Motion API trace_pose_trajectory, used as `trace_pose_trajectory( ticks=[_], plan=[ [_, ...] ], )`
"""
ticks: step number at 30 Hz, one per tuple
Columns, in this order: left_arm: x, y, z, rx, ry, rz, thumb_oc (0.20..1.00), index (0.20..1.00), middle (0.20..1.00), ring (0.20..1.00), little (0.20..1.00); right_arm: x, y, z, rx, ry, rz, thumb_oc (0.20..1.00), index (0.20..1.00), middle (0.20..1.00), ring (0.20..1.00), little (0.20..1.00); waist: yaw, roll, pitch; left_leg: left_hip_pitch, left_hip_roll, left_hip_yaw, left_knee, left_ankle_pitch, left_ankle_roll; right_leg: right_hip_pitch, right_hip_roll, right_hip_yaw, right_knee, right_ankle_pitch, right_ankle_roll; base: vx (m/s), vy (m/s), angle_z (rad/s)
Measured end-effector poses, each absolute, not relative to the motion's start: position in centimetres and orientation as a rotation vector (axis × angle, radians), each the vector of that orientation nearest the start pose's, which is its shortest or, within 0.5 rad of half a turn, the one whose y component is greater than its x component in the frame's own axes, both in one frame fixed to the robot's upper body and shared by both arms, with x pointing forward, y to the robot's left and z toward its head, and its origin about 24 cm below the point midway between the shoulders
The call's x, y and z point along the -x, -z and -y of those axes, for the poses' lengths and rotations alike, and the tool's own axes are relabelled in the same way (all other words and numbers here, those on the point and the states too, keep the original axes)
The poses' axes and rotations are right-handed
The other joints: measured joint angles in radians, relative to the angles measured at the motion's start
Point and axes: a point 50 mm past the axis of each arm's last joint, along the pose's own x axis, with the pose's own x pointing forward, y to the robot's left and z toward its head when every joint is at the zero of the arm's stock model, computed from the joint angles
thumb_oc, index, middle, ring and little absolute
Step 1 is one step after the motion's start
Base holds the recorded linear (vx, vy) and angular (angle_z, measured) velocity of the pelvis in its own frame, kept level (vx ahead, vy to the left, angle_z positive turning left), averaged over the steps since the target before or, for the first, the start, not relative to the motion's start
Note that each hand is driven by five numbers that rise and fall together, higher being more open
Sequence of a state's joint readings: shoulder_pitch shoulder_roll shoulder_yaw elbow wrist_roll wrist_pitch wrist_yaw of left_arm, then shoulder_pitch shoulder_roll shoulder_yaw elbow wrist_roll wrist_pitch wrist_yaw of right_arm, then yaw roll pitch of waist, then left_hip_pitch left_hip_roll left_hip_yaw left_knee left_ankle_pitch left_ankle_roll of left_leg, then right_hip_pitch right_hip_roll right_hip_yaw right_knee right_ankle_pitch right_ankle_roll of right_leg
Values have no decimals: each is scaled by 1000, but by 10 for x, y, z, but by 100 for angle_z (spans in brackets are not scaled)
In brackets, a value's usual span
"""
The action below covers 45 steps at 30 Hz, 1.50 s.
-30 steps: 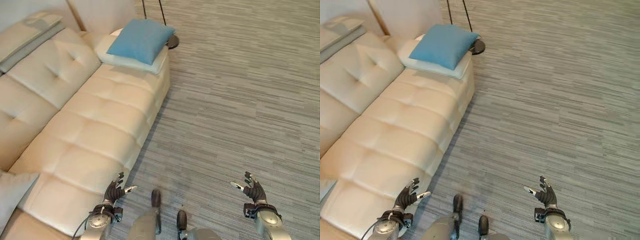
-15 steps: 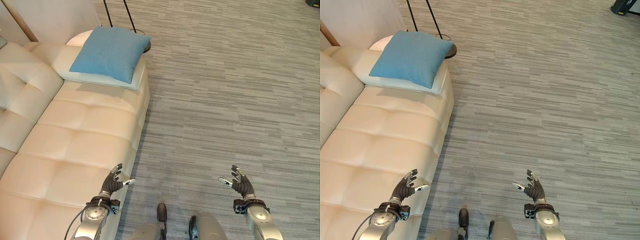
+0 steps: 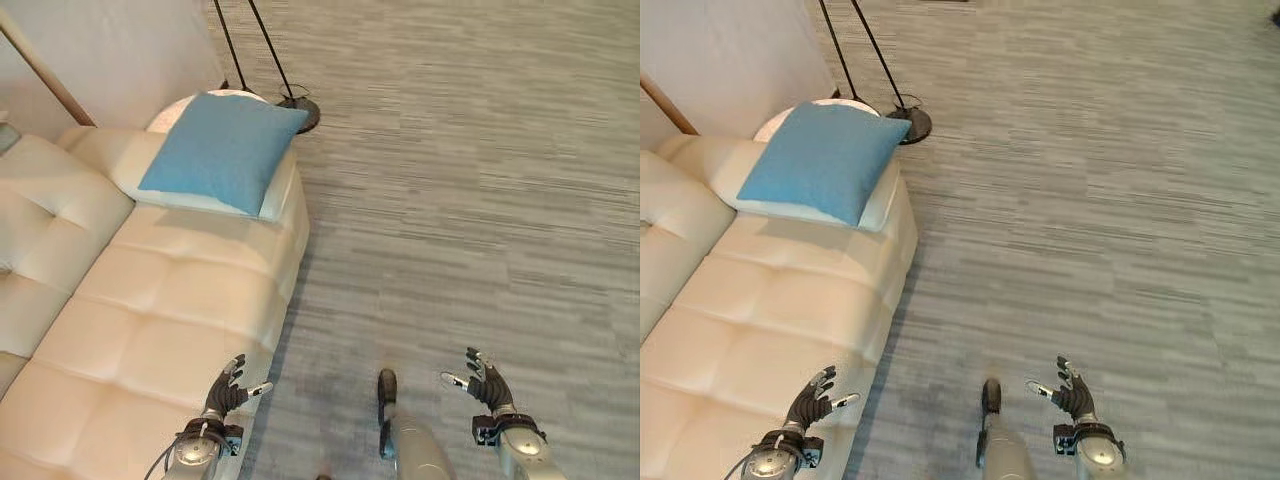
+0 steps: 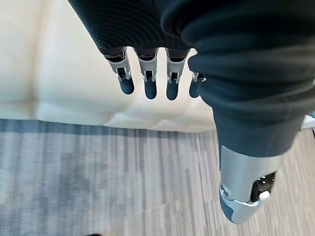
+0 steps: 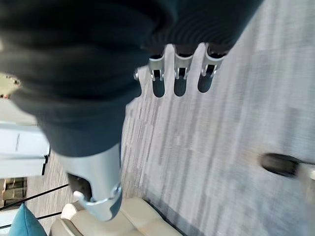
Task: Pick up all the scattered cushions and arrange them neatly on the sofa.
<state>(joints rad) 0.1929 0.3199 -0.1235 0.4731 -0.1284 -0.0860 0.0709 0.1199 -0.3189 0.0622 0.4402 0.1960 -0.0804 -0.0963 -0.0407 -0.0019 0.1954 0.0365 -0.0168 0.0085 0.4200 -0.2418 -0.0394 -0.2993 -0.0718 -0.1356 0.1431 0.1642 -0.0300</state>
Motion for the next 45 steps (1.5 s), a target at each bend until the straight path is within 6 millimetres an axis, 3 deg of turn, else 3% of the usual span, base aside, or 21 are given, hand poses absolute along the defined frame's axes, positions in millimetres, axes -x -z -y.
trace_pose_trajectory(
  ticks=[2, 3, 4, 9, 11, 12, 14, 16, 17, 20, 23, 27, 30, 31, 32, 35, 37, 38, 39, 41, 45],
  plan=[
    [-166, 81, -227, -221, -75, -576, 1000, 1000, 1000, 1000, 1000, -203, 49, 245, 190, 167, -419, 1000, 1000, 1000, 1000, 1000, -2, 33, -1, -95, 67, 8, 204, 81, -16, 42, 58, -14, 10, -94, -63, 548, -292, -13],
    [-175, 77, -227, -213, -78, -549, 1000, 1000, 1000, 1000, 1000, -206, 49, 249, 196, 184, -431, 1000, 1000, 1000, 1000, 1000, 18, 23, 5, -178, 72, 46, 341, 91, -21, 80, 68, -11, -17, -117, -74, 268, -84, -13],
    [-177, 76, -227, -213, -76, -539, 1000, 1000, 1000, 1000, 1000, -204, 50, 251, 196, 195, -437, 1000, 1000, 1000, 1000, 1000, 23, -1, 11, -186, 47, 46, 311, 76, -19, 97, 62, 5, -23, -86, -74, 408, -117, -22],
    [-176, 75, -227, -203, -87, -531, 1000, 1000, 1000, 1000, 1000, -200, 50, 255, 190, 225, -439, 1000, 1000, 1000, 1000, 1000, 50, -13, 19, -313, -16, 143, -103, 90, 28, 254, 67, -31, -152, -158, -65, 458, -49, 14],
    [-166, 80, -228, -198, -96, -564, 1000, 1000, 1000, 1000, 1000, -200, 54, 256, 193, 231, -457, 1000, 1000, 1000, 1000, 1000, 87, 9, 20, -331, -13, 130, -378, 206, 3, 321, 105, -31, -193, -158, -38, 658, 36, -25],
    [-152, 87, -230, -199, -108, -610, 1000, 1000, 1000, 1000, 1000, -201, 53, 256, 195, 230, -453, 1000, 1000, 1000, 1000, 1000, 104, 28, 20, -363, -1, 111, -406, 284, -1, 412, 137, -29, -224, -186, -43, 852, 118, -21],
    [-151, 88, -231, -187, -128, -616, 1000, 1000, 1000, 1000, 1000, -201, 54, 254, 193, 231, -458, 1000, 1000, 1000, 1000, 1000, 114, 30, 22, -367, 0, 162, -451, 289, -3, 451, 142, -26, -219, -257, -19, 734, 161, 0],
    [-151, 87, -231, -178, -139, -611, 1000, 1000, 1000, 1000, 1000, -198, 56, 254, 194, 229, -467, 1000, 1000, 1000, 1000, 1000, 135, 22, 22, -365, 3, 200, -459, 324, 33, 491, 139, -11, -202, -271, -23, 488, 135, -25],
    [-148, 88, -232, -178, -144, -619, 1000, 1000, 1000, 1000, 1000, -197, 55, 254, 194, 228, -461, 1000, 1000, 1000, 1000, 1000, 141, 21, 13, -356, 2, 208, -448, 324, 40, 532, 134, 6, -207, -308, 12, 307, 83, -34],
    [-148, 89, -233, -177, -149, -633, 1000, 1000, 1000, 1000, 1000, -189, 61, 250, 188, 210, -488, 1000, 1000, 1000, 1000, 1000, 133, -21, -6, -303, -14, 251, -393, 414, 159, 552, 90, 19, -40, -397, 88, 557, 234, -2],
    [-153, 86, -236, -182, -155, -614, 1000, 1000, 1000, 1000, 1000, -190, 61, 235, 167, 173, -476, 1000, 1000, 1000, 1000, 1000, 129, -68, -27, -202, -75, 213, -401, 345, 181, 364, -11, 15, 467, -416, 170, 386, 181, 11],
    [-160, 81, -240, -174, -179, -583, 1000, 1000, 1000, 1000, 1000, -197, 55, 229, 178, 144, -444, 1000, 1000, 1000, 1000, 1000, 103, -21, -25, -83, -101, 111, -436, 297, 211, 136, -41, 11, 681, -416, 160, 466, 62, 68],
    [-165, 80, -238, -141, -186, -571, 1000, 1000, 1000, 1000, 1000, -192, 57, 231, 193, 130, -459, 1000, 1000, 1000, 1000, 1000, 66, 15, -5, -31, -101, -10, -425, 265, 199, 30, 0, 31, 488, -434, 148, 307, -49, 126],
    [-161, 84, -238, -140, -185, -592, 1000, 1000, 1000, 1000, 1000, -192, 60, 231, 196, 126, -477, 1000, 1000, 1000, 1000, 1000, 50, 33, 4, -10, -97, -48, -420, 261, 195, 19, 25, 50, 293, -383, 126, 260, -61, 131],
    [-156, 86, -238, -131, -193, -602, 1000, 1000, 1000, 1000, 1000, -190, 62, 229, 199, 117, -493, 1000, 1000, 1000, 1000, 1000, 66, 26, 7, 16, -110, -86, -430, 231, 166, -34, 42, 77, 261, -340, 133, 484, -158, 156],
    [-142, 93, -243, -143, -213, -654, 1000, 1000, 1000, 1000, 1000, -182, 70, 228, 196, 119, -530, 1000, 1000, 1000, 1000, 1000, 54, 3, 3, 53, -126, -184, -381, 177, 175, -65, 48, 176, 35, -191, 165, 312, -170, 110],
    [-139, 97, -239, -133, -209, -670, 1000, 1000, 1000, 1000, 1000, -178, 76, 231, 192, 134, -564, 1000, 1000, 1000, 1000, 1000, 60, -2, 9, 86, -140, -307, -373, 157, 146, -45, 29, 182, -27, -153, 156, 309, -232, 171],
    [-140, 96, -240, -149, -193, -673, 1000, 1000, 1000, 1000, 1000, -165, 82, 231, 177, 151, -595, 1000, 1000, 1000, 1000, 1000, 37, -36, -6, 96, -170, -341, -349, 140, 121, 5, -16, 164, -57, -144, 139, 300, -266, 177],
    [-138, 98, -233, -124, -193, -672, 1000, 1000, 1000, 1000, 1000, -163, 85, 234, 172, 167, -615, 1000, 1000, 1000, 1000, 1000, 61, -21, -5, 119, -146, -341, -346, 118, 106, 31, -18, 156, -26, -59, 106, 368, -331, 181],
    [-136, 102, -220, -84, -176, -680, 1000, 1000, 1000, 1000, 1000, -161, 91, 237, 167, 186, -652, 1000, 1000, 1000, 1000, 1000, 68, -11, -29, 98, -123, -370, -243, 95, 63, 85, -15, 73, -13, -60, 84, 165, -194, 164],
    [-137, 101, -224, -68, -183, -674, 1000, 1000, 1000, 1000, 1000, -194, 68, 245, 202, 175, -527, 1000, 1000, 1000, 1000, 1000, 79, -1, -37, -9, -69, -185, -105, 99, 28, 104, 6, -12, -33, -62, 10, 97, -153, 103]
  ],
)
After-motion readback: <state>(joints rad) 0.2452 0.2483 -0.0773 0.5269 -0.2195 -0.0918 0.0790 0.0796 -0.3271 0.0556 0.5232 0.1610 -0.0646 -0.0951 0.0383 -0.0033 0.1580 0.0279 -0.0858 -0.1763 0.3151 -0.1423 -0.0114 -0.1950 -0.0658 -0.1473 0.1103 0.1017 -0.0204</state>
